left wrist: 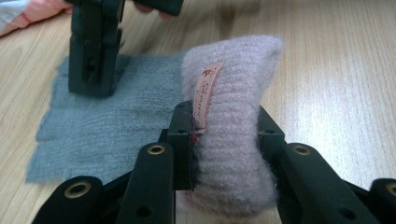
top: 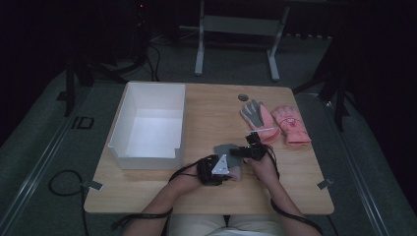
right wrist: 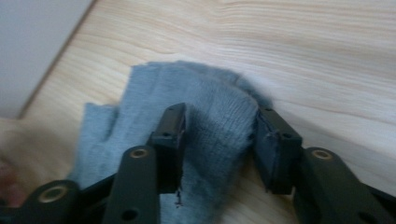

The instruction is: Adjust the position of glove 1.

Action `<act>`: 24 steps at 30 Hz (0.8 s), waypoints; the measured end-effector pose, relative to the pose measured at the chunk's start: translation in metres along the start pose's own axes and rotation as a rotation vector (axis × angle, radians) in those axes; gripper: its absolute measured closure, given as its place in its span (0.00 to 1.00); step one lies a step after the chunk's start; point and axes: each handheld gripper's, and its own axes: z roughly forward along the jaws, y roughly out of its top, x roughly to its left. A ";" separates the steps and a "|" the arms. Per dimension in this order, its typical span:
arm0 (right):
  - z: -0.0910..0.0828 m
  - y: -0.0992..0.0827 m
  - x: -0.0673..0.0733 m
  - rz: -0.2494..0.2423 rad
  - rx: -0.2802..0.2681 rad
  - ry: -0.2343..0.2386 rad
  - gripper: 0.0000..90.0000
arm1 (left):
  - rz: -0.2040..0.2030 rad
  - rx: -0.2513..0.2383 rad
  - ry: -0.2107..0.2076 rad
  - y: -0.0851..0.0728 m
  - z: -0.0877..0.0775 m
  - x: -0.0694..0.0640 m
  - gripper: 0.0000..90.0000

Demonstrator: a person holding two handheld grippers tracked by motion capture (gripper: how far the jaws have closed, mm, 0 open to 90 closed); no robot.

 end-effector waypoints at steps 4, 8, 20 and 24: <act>0.006 0.001 0.007 -0.027 0.005 0.017 0.70 | 0.004 0.009 0.003 0.001 0.000 0.000 0.76; 0.010 0.003 0.010 -0.026 0.022 0.055 0.78 | -0.012 0.011 -0.010 0.002 -0.001 0.002 0.76; -0.012 0.009 0.017 -0.070 -0.034 0.012 0.82 | -0.029 0.050 -0.007 0.025 -0.016 0.012 0.76; -0.033 0.019 0.020 -0.069 -0.090 0.033 0.82 | 0.001 0.038 0.019 0.042 -0.029 0.016 0.76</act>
